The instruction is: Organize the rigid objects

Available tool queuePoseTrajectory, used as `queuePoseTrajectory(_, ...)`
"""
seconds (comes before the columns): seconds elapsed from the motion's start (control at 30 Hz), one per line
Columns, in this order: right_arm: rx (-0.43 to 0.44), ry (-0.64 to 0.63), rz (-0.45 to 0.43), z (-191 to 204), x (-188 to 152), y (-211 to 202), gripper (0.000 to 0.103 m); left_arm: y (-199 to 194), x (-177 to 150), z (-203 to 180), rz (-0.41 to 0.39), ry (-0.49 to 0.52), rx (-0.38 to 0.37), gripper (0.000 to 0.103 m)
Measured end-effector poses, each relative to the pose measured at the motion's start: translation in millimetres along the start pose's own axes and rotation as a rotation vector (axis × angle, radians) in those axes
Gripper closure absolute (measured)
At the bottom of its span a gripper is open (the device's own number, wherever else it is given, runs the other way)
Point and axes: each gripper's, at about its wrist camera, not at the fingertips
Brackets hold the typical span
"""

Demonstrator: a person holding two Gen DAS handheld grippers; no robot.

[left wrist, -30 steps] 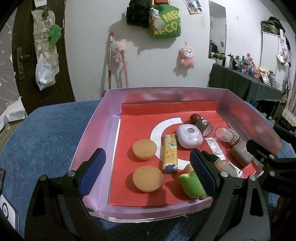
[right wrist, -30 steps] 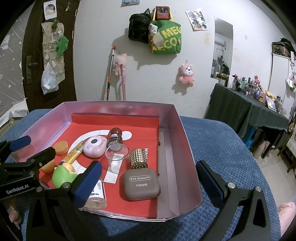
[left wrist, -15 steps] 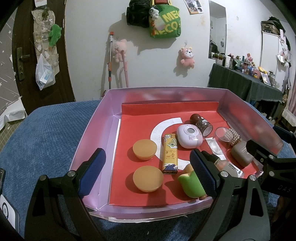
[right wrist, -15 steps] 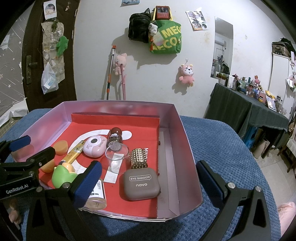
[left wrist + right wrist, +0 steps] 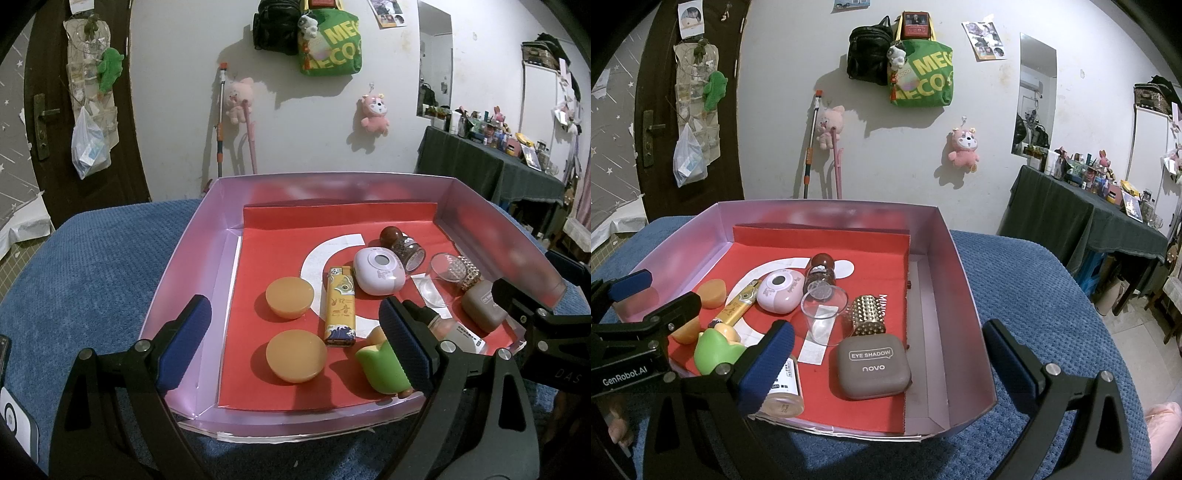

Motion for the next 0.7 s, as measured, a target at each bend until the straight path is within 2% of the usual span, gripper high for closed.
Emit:
queuePoseTrajectory(0.2,0.005,0.005,-0.016,-1,-3,-1,0.000,-6,-4,-1,-0.028,0.036,0.032,0.010)
queuePoseTrajectory(0.37,-0.032,0.006,-0.024,-4,-5,-12,0.000,-28,-4,2,-0.040,0.032,0.009,0.010)
queuePoseTrajectory(0.5,-0.013,0.018,-0.061,-7,-3,-45,0.000,-52,-6,3,-0.043,0.025,-0.015,0.010)
queuePoseTrajectory(0.7,0.038,0.064,-0.039,-11,-20,-88,0.000,-75,-23,9,0.022,0.001,0.005,0.010)
Point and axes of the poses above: each gripper's, at about its wrist camera, not at the fingertips, and y roughly the way its jaws point, z to its left, x to its top, and after that the axes turned 14 degrees about -y, right-handed
